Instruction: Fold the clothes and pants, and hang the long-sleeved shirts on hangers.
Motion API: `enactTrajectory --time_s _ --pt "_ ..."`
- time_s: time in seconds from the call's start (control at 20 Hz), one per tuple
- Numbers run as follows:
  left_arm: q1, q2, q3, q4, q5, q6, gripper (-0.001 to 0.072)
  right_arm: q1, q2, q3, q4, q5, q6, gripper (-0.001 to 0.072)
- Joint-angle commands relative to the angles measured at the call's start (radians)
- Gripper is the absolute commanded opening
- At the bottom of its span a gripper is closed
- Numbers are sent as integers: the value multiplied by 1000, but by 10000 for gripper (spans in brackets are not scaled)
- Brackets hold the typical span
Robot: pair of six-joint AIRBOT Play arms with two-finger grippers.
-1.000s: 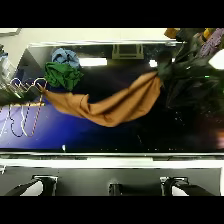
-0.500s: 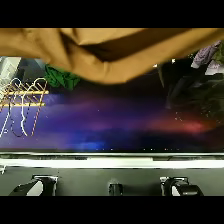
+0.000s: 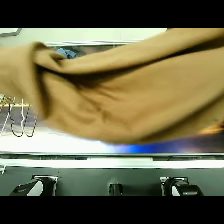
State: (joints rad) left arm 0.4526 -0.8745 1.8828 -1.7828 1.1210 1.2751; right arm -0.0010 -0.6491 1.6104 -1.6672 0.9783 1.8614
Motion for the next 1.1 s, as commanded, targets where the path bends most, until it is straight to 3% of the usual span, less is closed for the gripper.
enactTrajectory --time_s 0.0,0.25,0.4,0.65,0.8,0.95,1.05 --pt "-9 -13 -144 -78 32 29 15 0 -118 0 81 230 43 30" --pt "-115 -93 -469 -103 20 34 15 0 -412 -4 168 306 36 29" --pt "-191 -148 -632 -102 -64 34 15 0 -579 -4 256 292 29 29" --pt "-236 -206 -790 -102 -164 34 15 0 -689 -4 245 226 10 30" --pt "-236 -245 -856 -102 -174 34 15 0 -748 -4 242 124 23 30" --pt "-236 -290 -887 -103 -190 34 15 0 -826 -4 247 -50 156 30" --pt "-236 -324 -887 -103 -191 34 15 0 -893 -4 306 -122 178 30"
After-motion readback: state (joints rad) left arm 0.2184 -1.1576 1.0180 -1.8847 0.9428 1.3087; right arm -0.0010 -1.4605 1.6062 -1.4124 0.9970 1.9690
